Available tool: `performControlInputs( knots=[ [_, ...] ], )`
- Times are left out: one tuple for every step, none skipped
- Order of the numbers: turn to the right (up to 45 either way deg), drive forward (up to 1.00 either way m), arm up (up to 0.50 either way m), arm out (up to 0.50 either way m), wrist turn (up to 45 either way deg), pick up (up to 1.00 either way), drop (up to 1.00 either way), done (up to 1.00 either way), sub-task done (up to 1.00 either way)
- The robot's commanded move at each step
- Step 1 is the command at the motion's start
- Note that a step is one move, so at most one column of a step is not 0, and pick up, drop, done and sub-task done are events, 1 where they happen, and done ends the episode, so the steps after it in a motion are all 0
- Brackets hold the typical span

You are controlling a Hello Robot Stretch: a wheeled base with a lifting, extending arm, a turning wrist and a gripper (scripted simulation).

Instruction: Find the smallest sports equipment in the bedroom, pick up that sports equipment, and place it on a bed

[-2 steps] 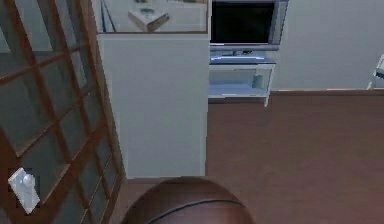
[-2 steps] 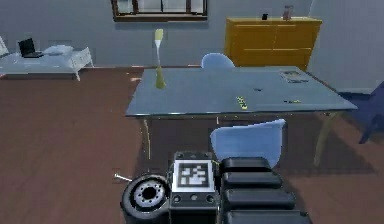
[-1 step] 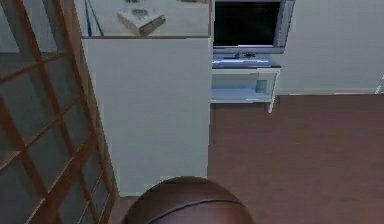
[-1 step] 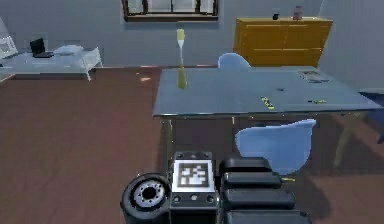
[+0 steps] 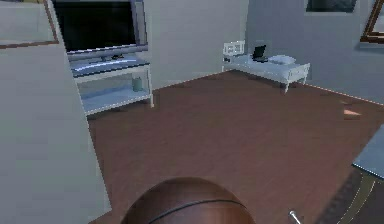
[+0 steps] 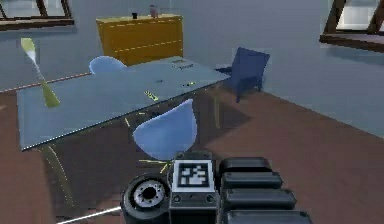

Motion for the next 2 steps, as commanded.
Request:
performControlInputs(
  knots=[
    [0.0,1.00,0.00,0.00,0.0,0.00,0.00,0.00,0.00],
    [6.0,0.00,0.00,0.00,0.0,0.00,0.00,0.00,0.00]
  ],
)
